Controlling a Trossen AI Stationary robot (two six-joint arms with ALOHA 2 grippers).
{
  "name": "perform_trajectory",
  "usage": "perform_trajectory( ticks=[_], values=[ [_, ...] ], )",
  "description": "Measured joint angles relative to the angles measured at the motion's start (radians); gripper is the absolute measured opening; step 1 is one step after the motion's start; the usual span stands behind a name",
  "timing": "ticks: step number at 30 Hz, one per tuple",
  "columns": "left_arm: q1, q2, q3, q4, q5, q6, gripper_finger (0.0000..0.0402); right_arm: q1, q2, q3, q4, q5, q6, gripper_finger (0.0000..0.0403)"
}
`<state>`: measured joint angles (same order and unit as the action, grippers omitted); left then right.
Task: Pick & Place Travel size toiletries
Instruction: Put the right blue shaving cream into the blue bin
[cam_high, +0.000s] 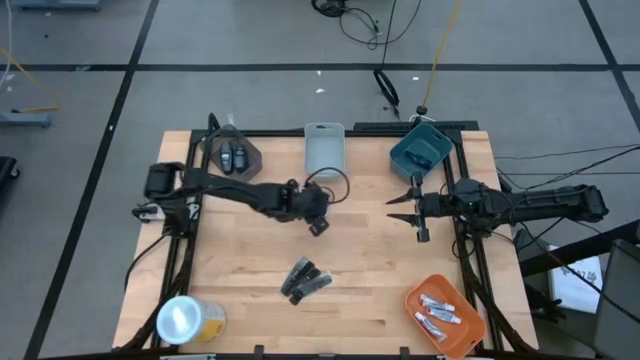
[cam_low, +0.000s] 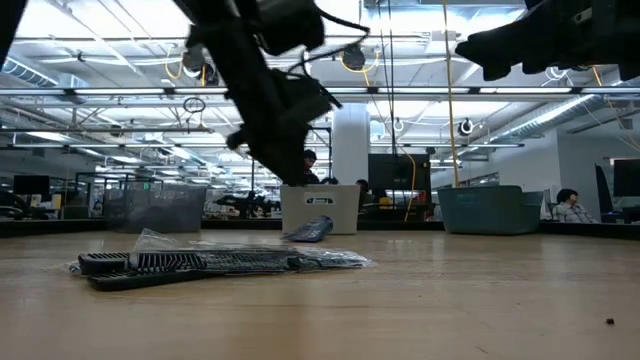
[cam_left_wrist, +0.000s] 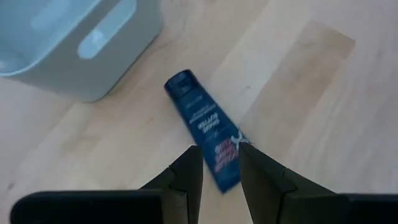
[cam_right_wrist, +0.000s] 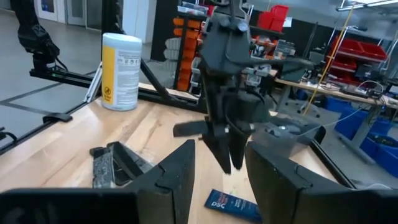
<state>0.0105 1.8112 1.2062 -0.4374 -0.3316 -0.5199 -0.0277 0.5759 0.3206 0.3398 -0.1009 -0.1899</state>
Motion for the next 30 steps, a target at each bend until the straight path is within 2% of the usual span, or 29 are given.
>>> perform_trajectory(
  ticks=[4, 8, 13, 17, 21, 30],
  values=[
    [0.023, 0.073, 0.055, -0.007, 0.05, -0.043, 0.0118, 0.0, 0.0, -0.001, 0.0, -0.002, -0.006, 0.0132],
    [0.037, 0.112, 0.081, -0.008, 0.076, -0.068, 0.0172, 0.0, 0.0, -0.001, 0.001, -0.003, -0.013, 0.0132],
    [0.048, 0.141, 0.091, -0.009, 0.061, -0.116, 0.025, 0.0, 0.0, -0.001, 0.001, -0.003, -0.013, 0.0132],
    [0.048, 0.146, 0.092, -0.051, -0.005, -0.179, 0.029, 0.0, 0.0, -0.001, 0.003, -0.003, -0.01, 0.0132],
    [0.049, 0.159, 0.091, -0.065, -0.016, -0.214, 0.0304, 0.0, 0.0, -0.001, 0.011, -0.003, -0.01, 0.0132],
    [0.049, 0.202, 0.091, 0.015, 0.005, -0.235, 0.0296, 0.0, 0.0, -0.001, 0.023, -0.004, -0.01, 0.0132]
  ],
)
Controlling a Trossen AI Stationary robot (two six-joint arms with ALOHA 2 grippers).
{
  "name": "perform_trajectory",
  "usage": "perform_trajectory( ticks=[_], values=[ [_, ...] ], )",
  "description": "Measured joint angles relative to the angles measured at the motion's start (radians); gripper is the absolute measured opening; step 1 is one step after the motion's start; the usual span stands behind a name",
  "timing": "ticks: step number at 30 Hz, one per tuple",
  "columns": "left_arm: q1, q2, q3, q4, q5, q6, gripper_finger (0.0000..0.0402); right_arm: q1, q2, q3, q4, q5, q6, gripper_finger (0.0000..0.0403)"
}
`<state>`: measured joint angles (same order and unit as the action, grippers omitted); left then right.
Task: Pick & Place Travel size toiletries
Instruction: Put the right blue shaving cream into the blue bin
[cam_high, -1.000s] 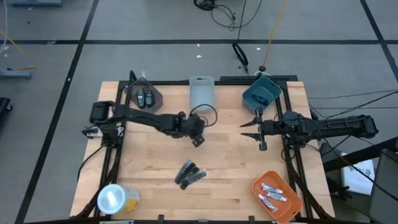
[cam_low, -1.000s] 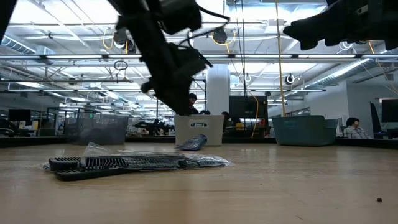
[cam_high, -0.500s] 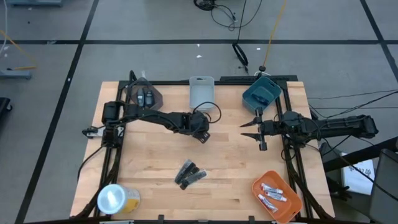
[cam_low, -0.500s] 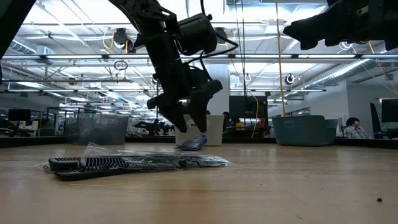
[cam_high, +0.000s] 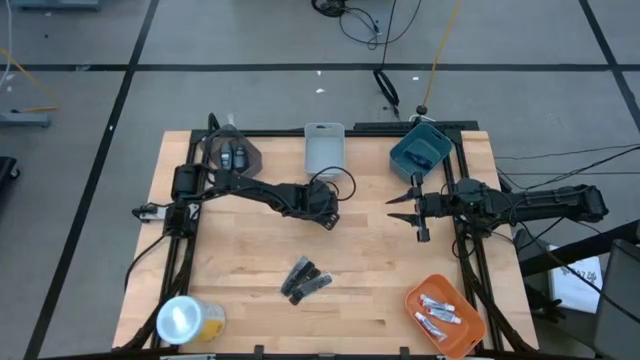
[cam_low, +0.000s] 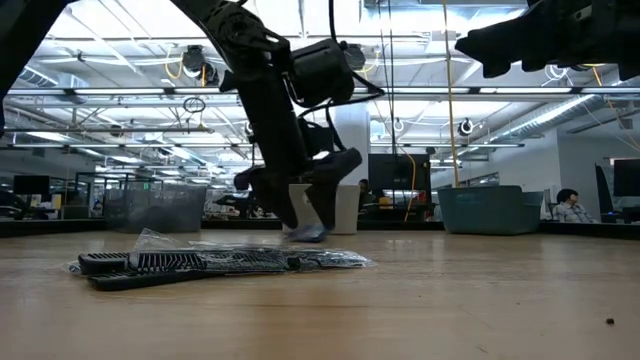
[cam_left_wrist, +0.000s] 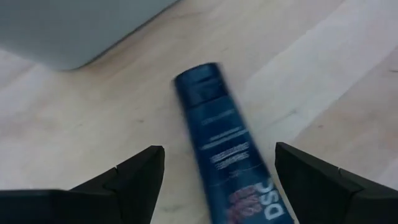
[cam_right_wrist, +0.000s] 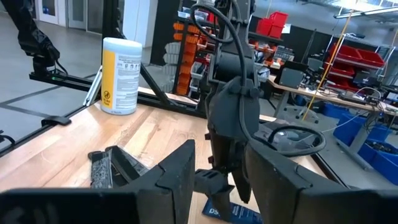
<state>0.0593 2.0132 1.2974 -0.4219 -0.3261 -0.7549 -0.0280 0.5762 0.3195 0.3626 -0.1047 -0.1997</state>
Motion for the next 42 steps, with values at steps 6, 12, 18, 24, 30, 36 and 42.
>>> perform_trajectory(
  ticks=[6, 12, 18, 24, 30, 36, 42],
  values=[
    [0.0, 0.043, 0.001, 0.02, 0.007, 0.001, 0.0287, 0.0, 0.0, 0.0, 0.005, 0.0, 0.0, 0.0132],
    [0.0, 0.082, 0.006, 0.001, 0.019, 0.012, 0.0266, 0.0, 0.0, 0.0, 0.009, 0.002, 0.0, 0.0132],
    [-0.005, 0.078, 0.006, -0.008, 0.037, 0.061, 0.0208, 0.0, 0.0, 0.0, 0.007, 0.003, 0.004, 0.0132],
    [-0.006, 0.066, 0.004, -0.025, 0.052, 0.138, 0.0114, 0.0, 0.0, 0.0, 0.007, 0.003, 0.004, 0.0132],
    [-0.02, 0.015, -0.004, -0.059, 0.037, 0.206, 0.0037, 0.0, 0.001, 0.0, 0.006, 0.003, 0.005, 0.0132],
    [-0.068, -0.106, -0.003, -0.069, -0.052, 0.265, 0.0009, -0.001, 0.001, 0.0, 0.001, 0.004, 0.03, 0.0132],
    [-0.164, -0.24, -0.004, -0.07, -0.239, 0.353, 0.0022, -0.001, 0.001, 0.0, 0.002, 0.007, 0.031, 0.0132]
  ],
)
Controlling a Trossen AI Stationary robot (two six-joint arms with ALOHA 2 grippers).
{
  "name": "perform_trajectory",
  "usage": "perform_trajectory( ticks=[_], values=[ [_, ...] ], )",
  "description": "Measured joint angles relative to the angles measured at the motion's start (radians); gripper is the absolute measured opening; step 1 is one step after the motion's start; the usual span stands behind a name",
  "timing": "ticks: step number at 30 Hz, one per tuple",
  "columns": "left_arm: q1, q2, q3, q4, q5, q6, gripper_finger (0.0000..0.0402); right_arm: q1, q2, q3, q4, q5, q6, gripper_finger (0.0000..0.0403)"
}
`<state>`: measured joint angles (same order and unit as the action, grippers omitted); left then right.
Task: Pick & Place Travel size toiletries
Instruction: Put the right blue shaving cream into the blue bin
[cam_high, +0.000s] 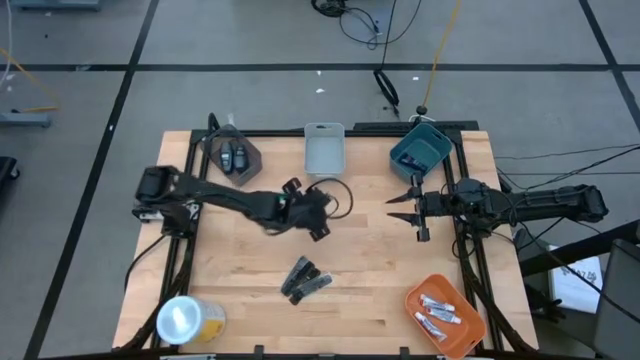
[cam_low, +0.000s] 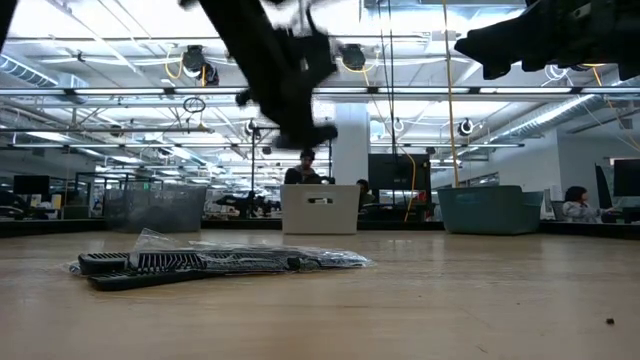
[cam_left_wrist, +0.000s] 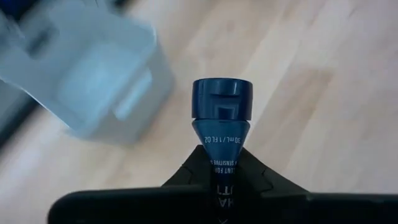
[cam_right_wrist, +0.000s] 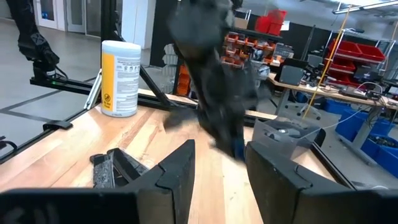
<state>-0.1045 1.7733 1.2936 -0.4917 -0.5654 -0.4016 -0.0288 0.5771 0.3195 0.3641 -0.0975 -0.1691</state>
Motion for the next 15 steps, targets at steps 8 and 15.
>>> perform_trajectory(
  ticks=[8, 15],
  values=[
    [-0.096, -0.198, -0.112, 0.14, -0.099, 0.115, 0.0015, -0.001, 0.0, 0.0, -0.002, 0.049, 0.0, 0.0132],
    [-0.094, -0.355, -0.43, 0.604, 0.059, 0.257, 0.0009, -0.001, 0.003, 0.0, -0.002, 0.06, 0.021, 0.0132]
  ],
)
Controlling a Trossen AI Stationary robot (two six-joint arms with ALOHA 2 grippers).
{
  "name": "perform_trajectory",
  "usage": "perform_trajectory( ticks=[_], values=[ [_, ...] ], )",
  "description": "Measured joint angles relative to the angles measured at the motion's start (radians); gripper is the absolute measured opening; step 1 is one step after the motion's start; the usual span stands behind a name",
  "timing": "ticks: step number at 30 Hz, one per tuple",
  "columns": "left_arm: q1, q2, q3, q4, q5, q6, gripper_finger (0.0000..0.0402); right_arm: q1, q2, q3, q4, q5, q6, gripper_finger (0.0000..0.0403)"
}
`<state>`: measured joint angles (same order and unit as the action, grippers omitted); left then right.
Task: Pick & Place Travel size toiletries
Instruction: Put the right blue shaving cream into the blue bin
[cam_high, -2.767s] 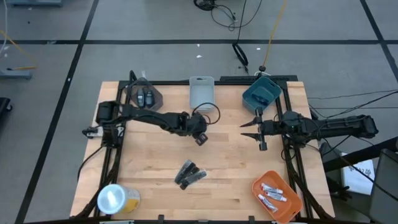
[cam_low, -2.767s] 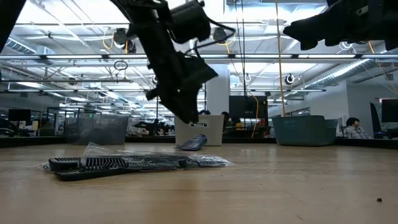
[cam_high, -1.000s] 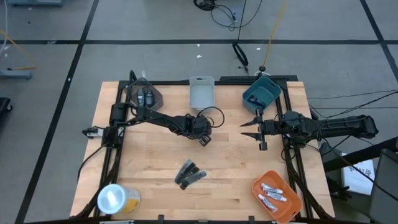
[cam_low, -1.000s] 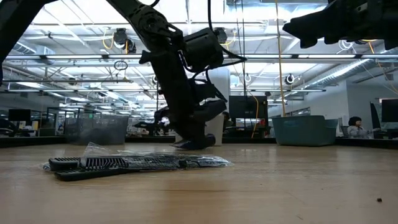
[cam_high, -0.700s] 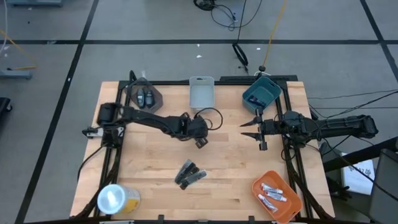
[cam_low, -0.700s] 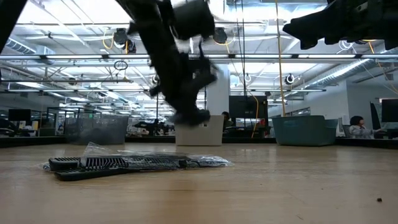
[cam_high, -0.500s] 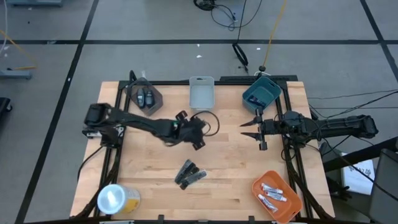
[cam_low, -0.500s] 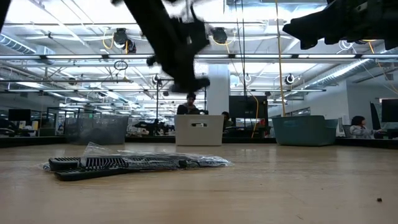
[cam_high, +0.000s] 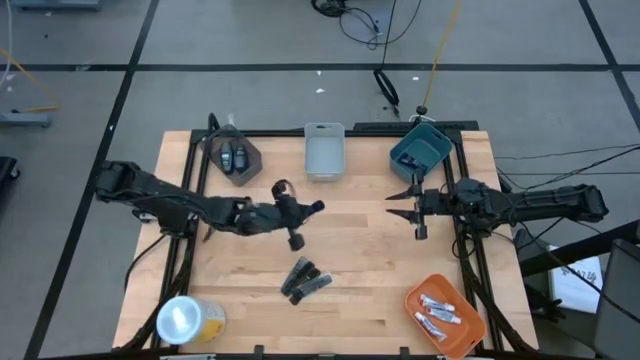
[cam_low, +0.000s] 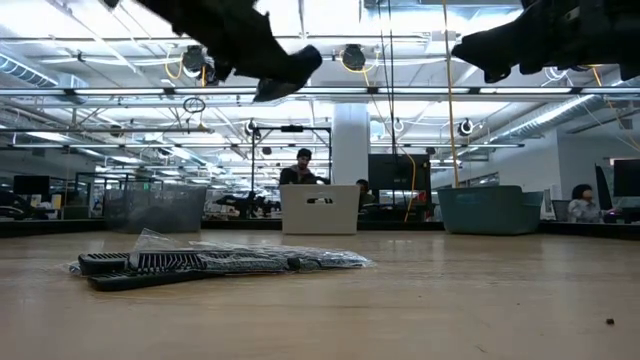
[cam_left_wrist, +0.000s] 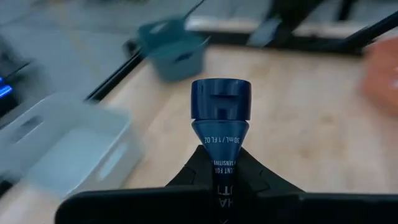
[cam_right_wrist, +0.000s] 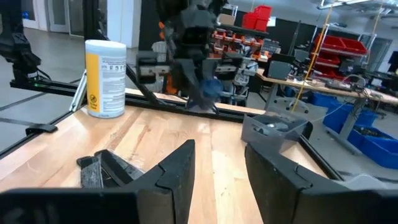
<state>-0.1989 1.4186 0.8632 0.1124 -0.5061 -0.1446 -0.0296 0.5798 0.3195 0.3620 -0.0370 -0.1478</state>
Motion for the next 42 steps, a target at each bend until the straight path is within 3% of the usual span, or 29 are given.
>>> perform_trajectory(
  ticks=[5, 9, 17, 26, 31, 36, 42],
  values=[
    [0.032, -0.029, -0.206, 0.468, 0.247, 0.141, 0.0012, 0.001, 0.055, 0.0, 0.012, 0.092, 0.005, 0.0132],
    [0.085, -0.026, -0.261, 0.666, 0.408, 0.166, 0.0008, 0.0, 0.153, 0.0, 0.088, 0.12, 0.023, 0.0132],
    [0.144, -0.024, -0.265, 0.667, 0.488, 0.159, 0.0008, -0.003, 0.409, 0.0, 0.409, 0.147, 0.08, 0.0137],
    [0.18, -0.024, -0.265, 0.669, 0.507, 0.142, 0.0009, -0.003, 0.621, 0.001, 0.692, 0.141, 0.108, 0.021],
    [0.203, -0.001, -0.242, 0.677, 0.506, 0.135, 0.0012, -0.003, 0.679, 0.051, 0.704, 0.138, 0.129, 0.0231],
    [0.21, 0.11, -0.146, 0.68, 0.512, 0.165, 0.0012, -0.003, 0.727, 0.11, 0.703, 0.085, 0.111, 0.0238],
    [0.233, 0.244, -0.026, 0.68, 0.61, 0.158, 0.0014, -0.003, 0.725, 0.116, 0.73, 0.085, 0.114, 0.0236]
  ],
)
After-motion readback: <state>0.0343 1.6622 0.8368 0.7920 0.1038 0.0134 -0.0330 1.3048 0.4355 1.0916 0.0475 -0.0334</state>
